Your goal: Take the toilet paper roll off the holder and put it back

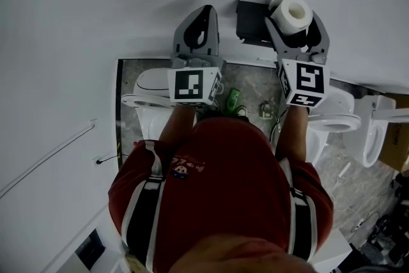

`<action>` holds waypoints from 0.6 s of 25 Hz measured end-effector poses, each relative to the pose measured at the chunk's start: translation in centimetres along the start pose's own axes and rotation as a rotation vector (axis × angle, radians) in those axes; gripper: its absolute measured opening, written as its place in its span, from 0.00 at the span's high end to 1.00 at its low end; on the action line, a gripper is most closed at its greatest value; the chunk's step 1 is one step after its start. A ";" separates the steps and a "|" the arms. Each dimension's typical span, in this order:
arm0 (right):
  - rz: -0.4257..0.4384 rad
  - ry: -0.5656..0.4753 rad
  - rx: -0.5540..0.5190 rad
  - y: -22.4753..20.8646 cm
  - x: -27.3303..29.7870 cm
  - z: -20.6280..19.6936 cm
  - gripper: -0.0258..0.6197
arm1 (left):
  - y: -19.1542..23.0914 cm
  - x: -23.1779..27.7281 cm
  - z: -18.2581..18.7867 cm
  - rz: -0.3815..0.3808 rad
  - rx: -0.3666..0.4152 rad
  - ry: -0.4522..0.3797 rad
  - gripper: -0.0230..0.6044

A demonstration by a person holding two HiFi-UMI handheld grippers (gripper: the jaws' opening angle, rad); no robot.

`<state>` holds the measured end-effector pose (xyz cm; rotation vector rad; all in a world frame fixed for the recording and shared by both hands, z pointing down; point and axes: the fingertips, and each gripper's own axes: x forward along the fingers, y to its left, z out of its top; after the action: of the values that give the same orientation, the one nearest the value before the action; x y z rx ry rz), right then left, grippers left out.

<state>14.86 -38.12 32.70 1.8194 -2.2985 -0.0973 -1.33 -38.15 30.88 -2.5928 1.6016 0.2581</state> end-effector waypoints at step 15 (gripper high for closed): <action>-0.032 -0.093 0.096 -2.2 -2.8 1.1 0.29 | -2.1 0.0 1.0 -0.053 0.035 -0.003 0.93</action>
<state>17.38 -36.04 30.84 1.9380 -2.3753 -0.0787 0.46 -37.00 29.84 -2.6030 1.5204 0.2276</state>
